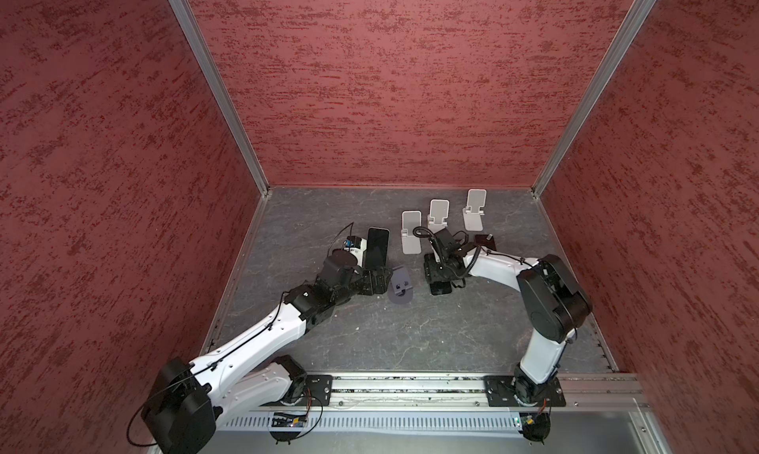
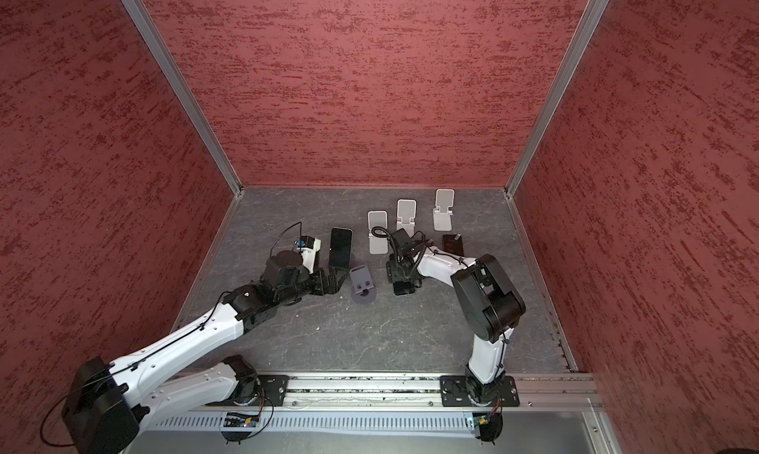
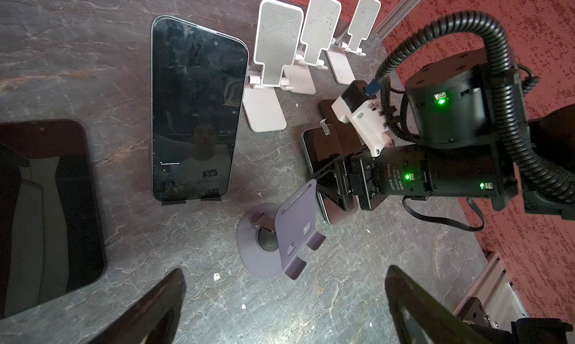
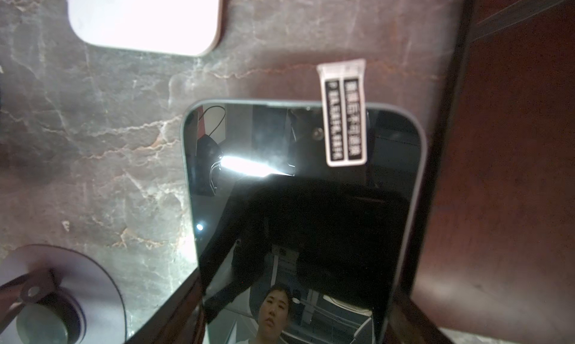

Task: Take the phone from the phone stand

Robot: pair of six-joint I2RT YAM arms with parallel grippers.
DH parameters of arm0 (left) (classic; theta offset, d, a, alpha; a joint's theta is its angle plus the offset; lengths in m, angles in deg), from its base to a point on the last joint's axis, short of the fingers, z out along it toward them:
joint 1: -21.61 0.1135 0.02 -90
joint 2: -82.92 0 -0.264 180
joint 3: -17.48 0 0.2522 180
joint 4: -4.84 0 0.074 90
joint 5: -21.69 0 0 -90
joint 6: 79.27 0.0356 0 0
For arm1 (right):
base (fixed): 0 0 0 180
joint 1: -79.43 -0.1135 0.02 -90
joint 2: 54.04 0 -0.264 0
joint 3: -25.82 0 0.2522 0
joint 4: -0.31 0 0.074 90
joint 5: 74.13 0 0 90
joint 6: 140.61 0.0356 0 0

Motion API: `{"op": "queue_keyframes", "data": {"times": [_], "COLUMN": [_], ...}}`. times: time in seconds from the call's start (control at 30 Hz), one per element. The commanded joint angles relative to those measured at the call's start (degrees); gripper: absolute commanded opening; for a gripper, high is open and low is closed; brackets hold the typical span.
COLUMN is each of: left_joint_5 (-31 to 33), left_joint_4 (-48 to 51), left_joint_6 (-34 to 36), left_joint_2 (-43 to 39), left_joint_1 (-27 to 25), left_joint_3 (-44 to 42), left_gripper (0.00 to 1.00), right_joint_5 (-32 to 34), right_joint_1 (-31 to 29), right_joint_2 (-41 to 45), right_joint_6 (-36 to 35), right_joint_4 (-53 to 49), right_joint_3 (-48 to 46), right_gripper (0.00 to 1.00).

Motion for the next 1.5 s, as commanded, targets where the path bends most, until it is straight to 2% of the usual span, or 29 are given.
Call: {"op": "queue_keyframes", "data": {"times": [0.0,0.9,1.47], "left_joint_5": [0.4,-1.07,-1.95], "left_joint_4": [-0.71,-3.65,-4.08], "left_joint_6": [0.77,1.66,1.65], "left_joint_2": [0.37,-1.17,-1.91], "left_joint_1": [0.2,1.69,2.68], "left_joint_3": [-0.47,-3.67,-4.97], "left_gripper": [1.0,0.99,1.0], "right_joint_5": [0.74,4.1,2.02], "right_joint_1": [0.99,1.11,1.02], "right_joint_2": [-1.93,-4.56,-7.06], "right_joint_6": [1.35,4.42,3.5], "right_joint_4": [-2.31,-4.62,-3.87], "right_joint_3": [1.6,3.33,4.02], "right_gripper": [0.7,0.75,0.78]}}
